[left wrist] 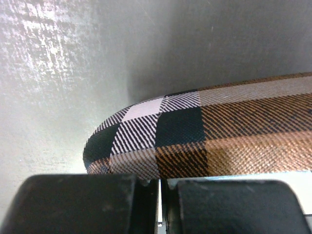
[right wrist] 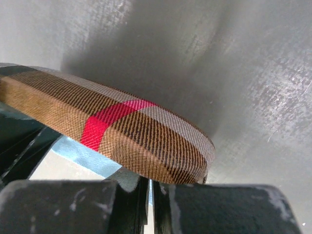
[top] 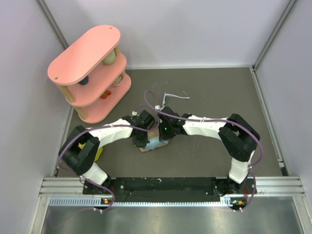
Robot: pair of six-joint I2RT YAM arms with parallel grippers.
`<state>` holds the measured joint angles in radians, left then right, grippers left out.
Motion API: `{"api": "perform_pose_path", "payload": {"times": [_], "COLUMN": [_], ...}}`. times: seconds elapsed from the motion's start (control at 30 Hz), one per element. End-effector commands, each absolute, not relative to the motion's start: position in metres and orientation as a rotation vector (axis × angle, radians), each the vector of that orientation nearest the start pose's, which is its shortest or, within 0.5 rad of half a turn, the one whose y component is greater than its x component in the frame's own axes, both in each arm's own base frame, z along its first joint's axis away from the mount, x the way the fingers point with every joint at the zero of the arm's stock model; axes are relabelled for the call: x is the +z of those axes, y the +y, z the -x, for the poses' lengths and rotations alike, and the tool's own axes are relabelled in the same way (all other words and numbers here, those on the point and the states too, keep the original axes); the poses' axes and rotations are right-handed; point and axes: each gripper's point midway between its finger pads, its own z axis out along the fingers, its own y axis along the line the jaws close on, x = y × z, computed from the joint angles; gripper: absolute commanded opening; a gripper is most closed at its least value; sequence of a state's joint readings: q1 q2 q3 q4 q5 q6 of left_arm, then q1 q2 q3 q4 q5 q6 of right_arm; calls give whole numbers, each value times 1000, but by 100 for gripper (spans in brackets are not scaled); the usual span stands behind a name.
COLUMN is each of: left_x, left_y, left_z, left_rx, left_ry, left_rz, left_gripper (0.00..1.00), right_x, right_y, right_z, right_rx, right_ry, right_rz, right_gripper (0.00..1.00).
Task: Organize the sunglasses
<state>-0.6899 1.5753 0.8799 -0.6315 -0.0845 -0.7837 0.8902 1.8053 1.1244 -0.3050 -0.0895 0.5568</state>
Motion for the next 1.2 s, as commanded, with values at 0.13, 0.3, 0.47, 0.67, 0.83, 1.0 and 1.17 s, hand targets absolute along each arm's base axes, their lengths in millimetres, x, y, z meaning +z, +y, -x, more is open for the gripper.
{"api": "perform_pose_path", "payload": {"times": [0.13,0.3,0.47,0.67,0.83,1.0,1.17], "left_x": [-15,-9,1,17,34,51,69], "left_y": [-168,-164,-153,-148,-143,-144,-192], "left_z": [-189,-190,-192,-194,-200,-207,-222], "left_rx": [10,30,88,105,126,117,-273], "left_ry": [2964,2945,2908,2873,2830,2790,2704], "left_rz": [159,165,175,178,177,176,103], "left_gripper": [0,0,8,22,24,20,10], "right_x": [7,-14,-31,-40,-42,-45,-47], "right_y": [337,322,309,303,303,301,301], "right_z": [-231,-224,-222,-219,-219,-219,-218], "right_rx": [524,435,348,313,306,295,293], "right_ry": [2665,2725,2758,2784,2788,2796,2800], "right_rz": [497,485,464,442,436,430,433], "right_gripper": [0,0,0,0,0,0,0]}}
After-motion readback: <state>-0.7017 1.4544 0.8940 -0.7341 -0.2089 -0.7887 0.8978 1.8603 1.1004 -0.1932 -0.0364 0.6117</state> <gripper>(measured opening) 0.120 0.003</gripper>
